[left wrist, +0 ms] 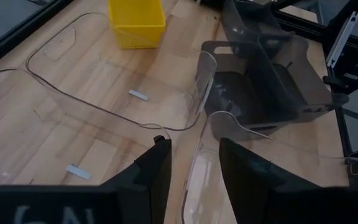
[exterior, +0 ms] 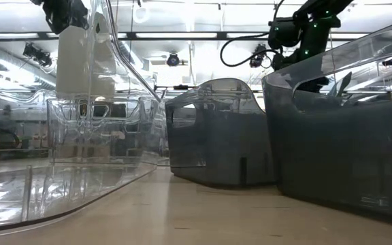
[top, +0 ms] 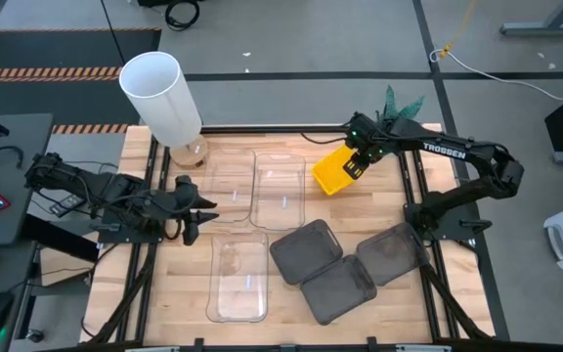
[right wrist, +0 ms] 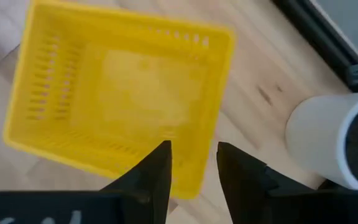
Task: Stack baskets by color
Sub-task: Stack the bottom yellow bin on top of the top yellow bin, then stack the bottom transparent bin on top of the top left transparent bin
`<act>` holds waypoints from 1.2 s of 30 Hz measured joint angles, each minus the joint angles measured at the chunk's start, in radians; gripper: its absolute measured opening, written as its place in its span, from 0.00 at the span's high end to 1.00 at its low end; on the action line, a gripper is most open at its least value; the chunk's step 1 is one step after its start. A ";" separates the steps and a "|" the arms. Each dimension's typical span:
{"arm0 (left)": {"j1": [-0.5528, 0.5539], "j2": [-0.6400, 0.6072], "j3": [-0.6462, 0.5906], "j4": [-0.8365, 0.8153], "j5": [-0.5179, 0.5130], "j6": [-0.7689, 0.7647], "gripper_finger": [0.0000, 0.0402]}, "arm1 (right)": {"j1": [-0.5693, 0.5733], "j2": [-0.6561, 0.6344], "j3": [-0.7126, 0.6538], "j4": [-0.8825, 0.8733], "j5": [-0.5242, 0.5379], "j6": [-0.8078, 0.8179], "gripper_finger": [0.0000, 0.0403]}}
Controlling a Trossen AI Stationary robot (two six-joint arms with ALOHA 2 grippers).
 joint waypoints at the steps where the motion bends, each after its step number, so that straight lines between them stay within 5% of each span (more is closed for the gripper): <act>1: 0.000 0.000 0.000 0.000 0.000 0.000 0.65 | -0.003 0.000 0.000 -0.005 -0.009 0.000 0.66; 16: 0.024 0.001 0.042 0.005 0.035 -0.003 0.66 | -0.025 -0.002 0.000 -0.066 -0.068 -0.004 0.67; 26: 0.082 0.002 0.110 0.036 0.032 0.145 0.67 | -0.037 -0.042 -0.003 -0.039 -0.110 -0.028 0.67; 36: 0.091 0.004 0.109 0.055 0.033 0.157 0.69 | -0.026 -0.045 -0.146 0.035 -0.148 -0.003 0.67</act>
